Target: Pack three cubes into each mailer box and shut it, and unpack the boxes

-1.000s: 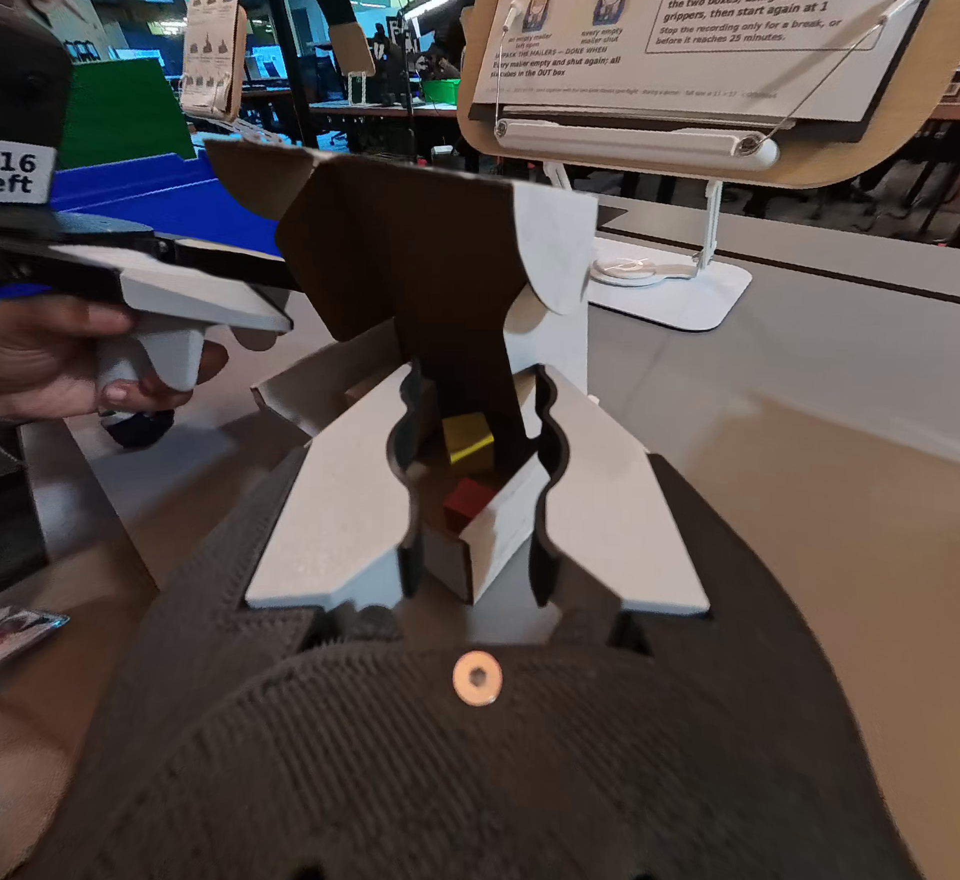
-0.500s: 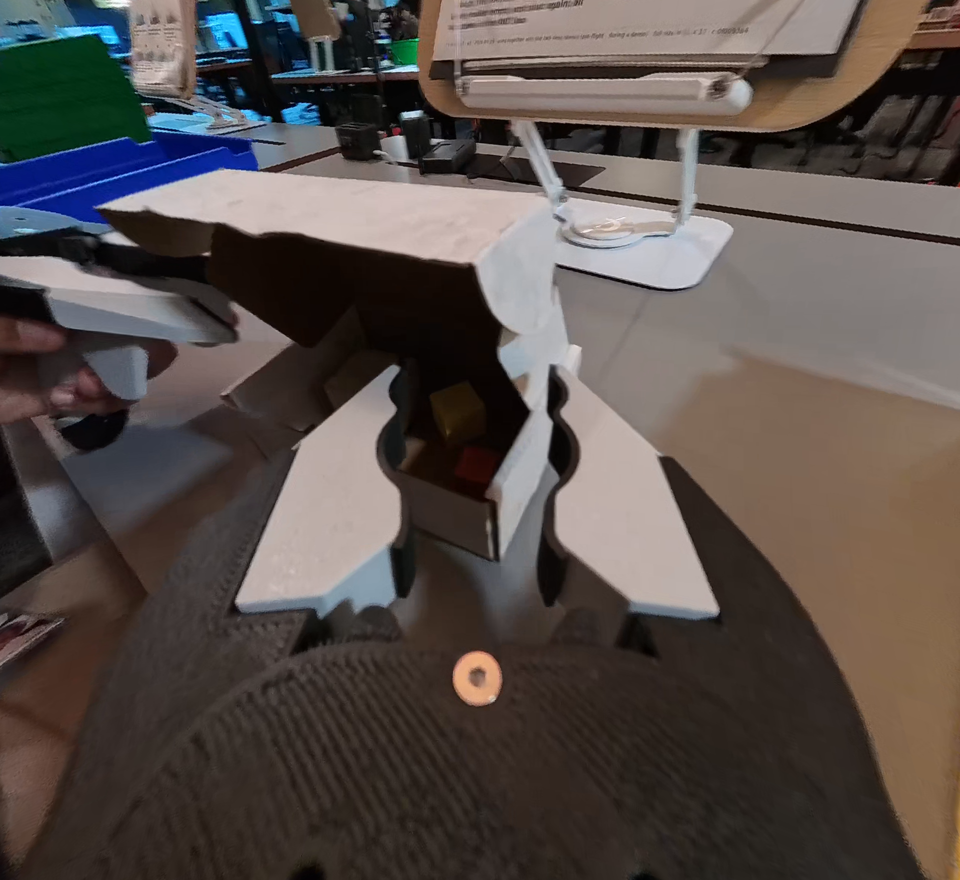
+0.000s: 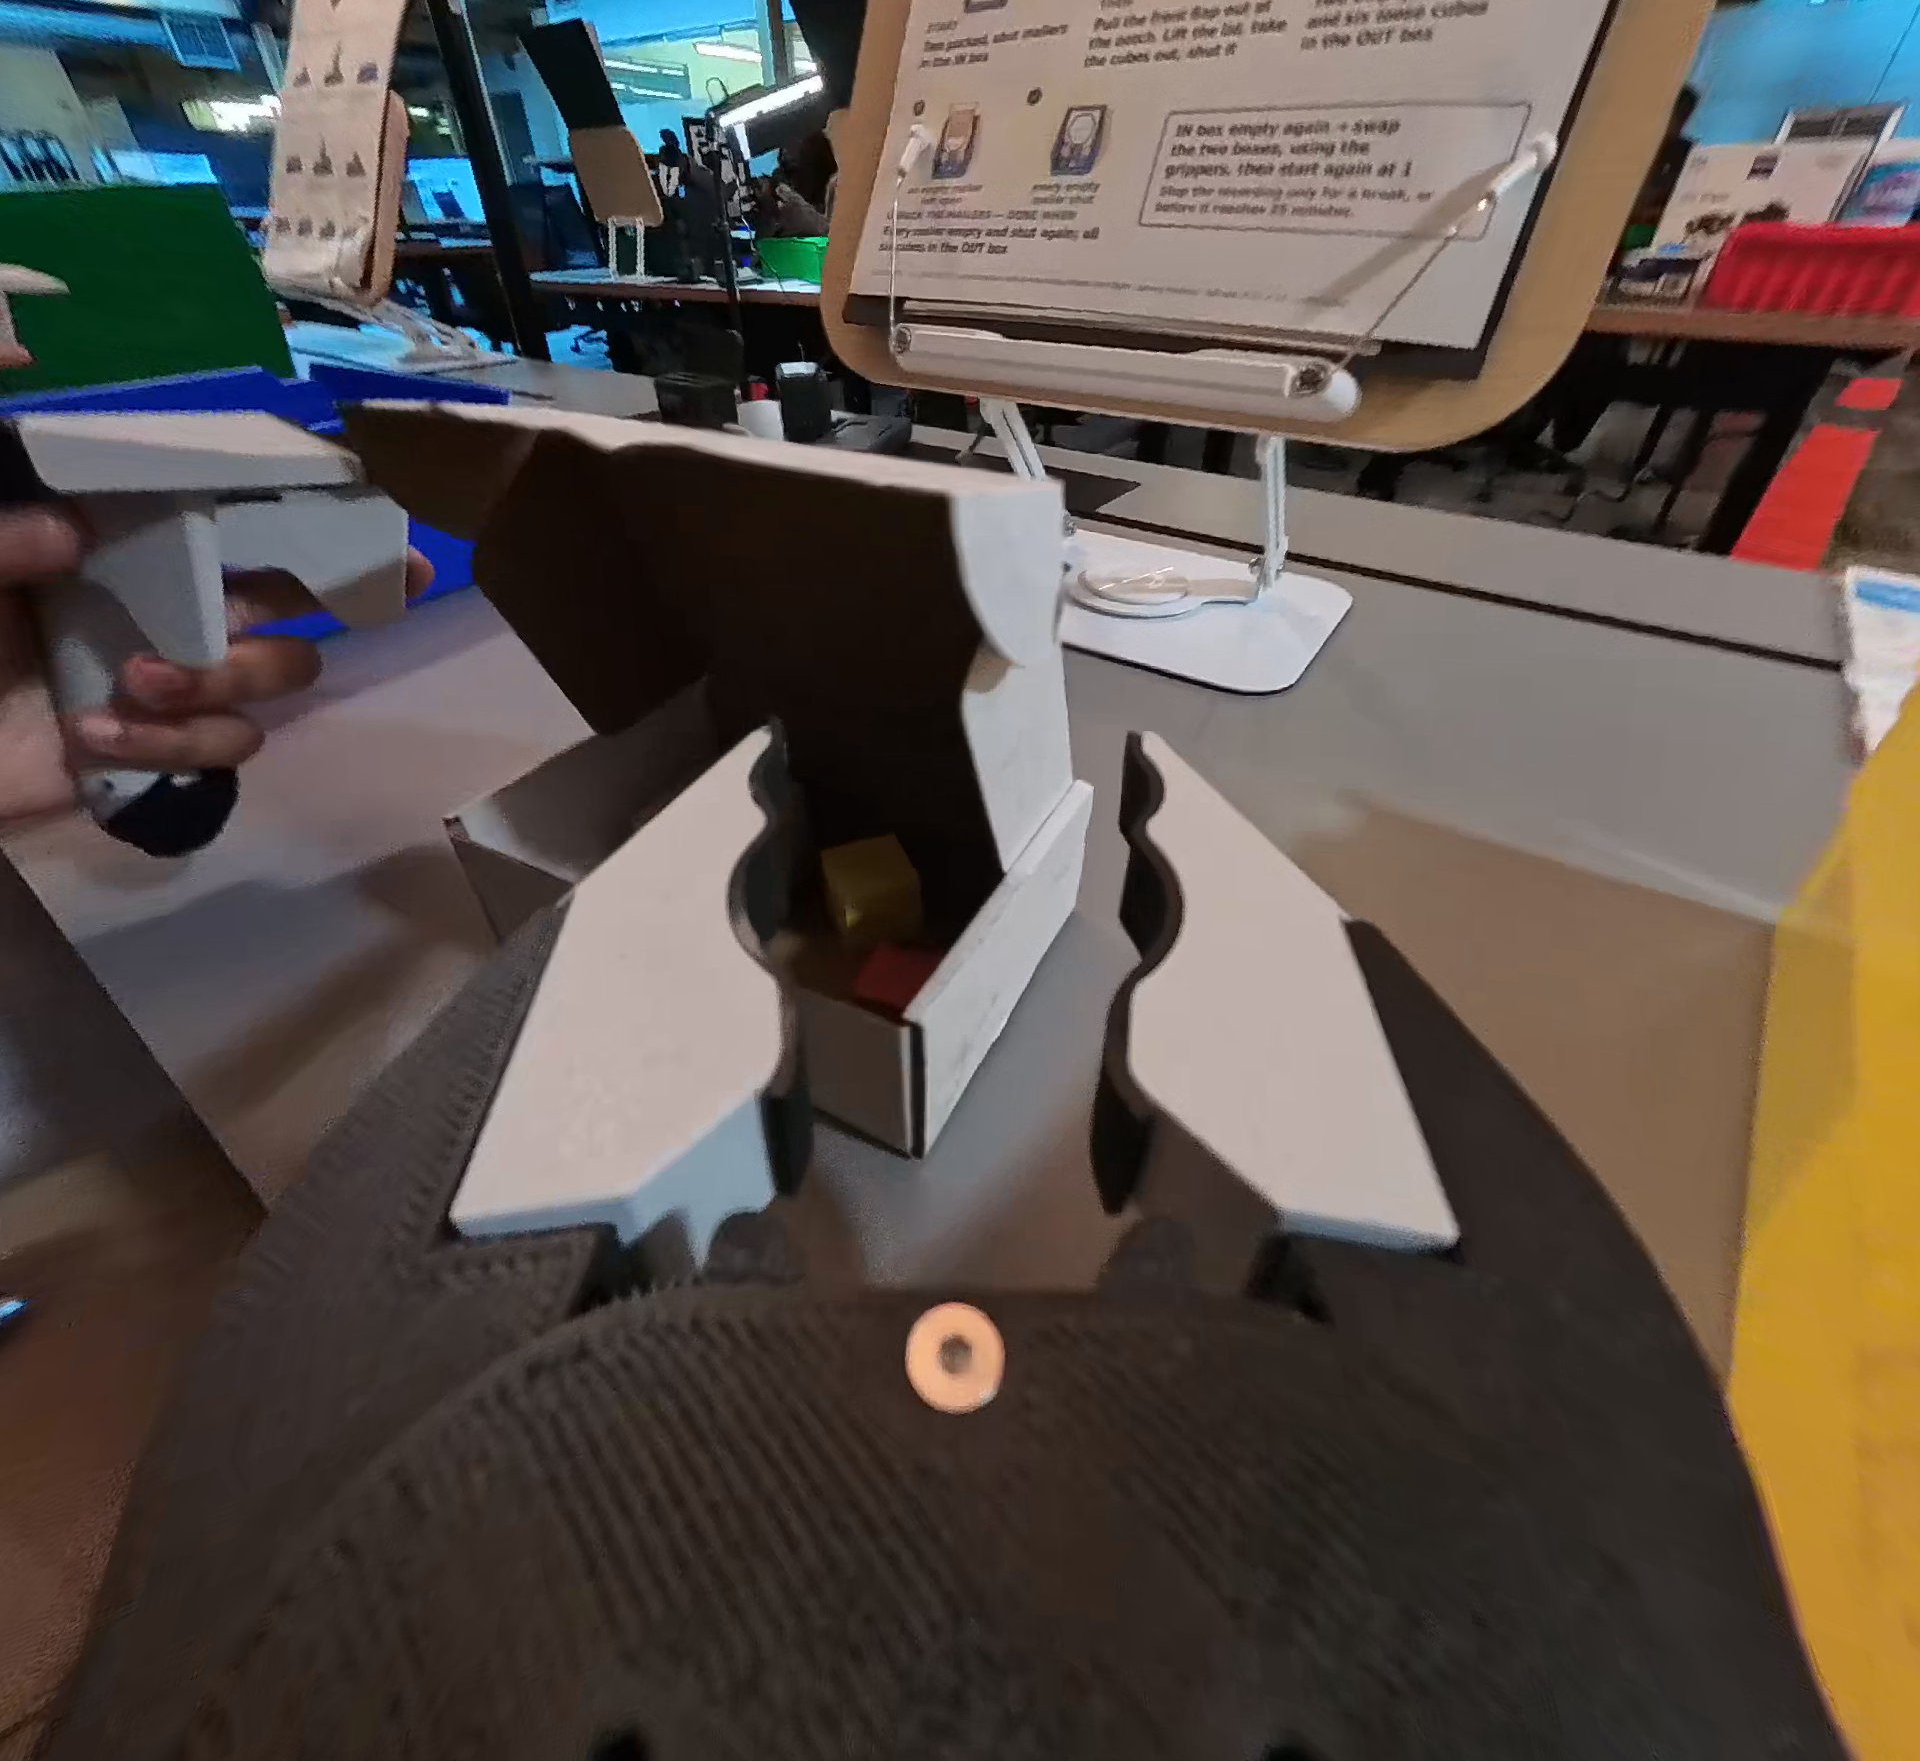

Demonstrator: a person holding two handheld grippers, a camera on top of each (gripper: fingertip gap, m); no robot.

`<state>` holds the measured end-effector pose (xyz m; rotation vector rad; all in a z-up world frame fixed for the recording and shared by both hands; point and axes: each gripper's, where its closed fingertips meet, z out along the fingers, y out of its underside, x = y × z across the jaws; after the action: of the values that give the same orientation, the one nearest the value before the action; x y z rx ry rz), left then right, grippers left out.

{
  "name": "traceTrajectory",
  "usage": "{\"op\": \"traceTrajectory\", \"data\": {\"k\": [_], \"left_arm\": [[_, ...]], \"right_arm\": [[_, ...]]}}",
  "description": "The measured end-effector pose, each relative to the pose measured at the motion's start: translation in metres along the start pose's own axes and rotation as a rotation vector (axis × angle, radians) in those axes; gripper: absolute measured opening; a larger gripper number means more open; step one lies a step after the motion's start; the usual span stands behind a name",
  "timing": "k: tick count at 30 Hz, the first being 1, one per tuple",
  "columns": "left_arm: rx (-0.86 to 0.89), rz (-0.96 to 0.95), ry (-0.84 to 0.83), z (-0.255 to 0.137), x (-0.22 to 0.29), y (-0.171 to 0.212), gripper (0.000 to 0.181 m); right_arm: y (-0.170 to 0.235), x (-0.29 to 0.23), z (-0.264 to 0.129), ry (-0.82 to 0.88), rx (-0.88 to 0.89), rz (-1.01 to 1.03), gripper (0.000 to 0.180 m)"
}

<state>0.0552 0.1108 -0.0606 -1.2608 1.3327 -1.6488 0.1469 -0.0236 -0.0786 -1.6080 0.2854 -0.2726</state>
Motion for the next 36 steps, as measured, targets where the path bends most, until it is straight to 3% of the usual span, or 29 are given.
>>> {"op": "traceTrajectory", "data": {"k": [4,17,36], "left_arm": [[-0.007,-0.002,0.014,0.001,0.003,0.002,0.073],[-0.045,0.043,-0.021,-0.008,0.004,0.011,0.073],[-0.044,0.064,-0.204,-0.064,-0.011,0.016,0.073]], "right_arm": [[-0.004,-0.005,-0.002,0.008,0.023,-0.068,0.057],[-0.029,0.006,-0.001,0.04,0.145,-0.023,0.055],[-0.041,-0.012,0.041,-0.08,0.174,0.033,0.053]]}}
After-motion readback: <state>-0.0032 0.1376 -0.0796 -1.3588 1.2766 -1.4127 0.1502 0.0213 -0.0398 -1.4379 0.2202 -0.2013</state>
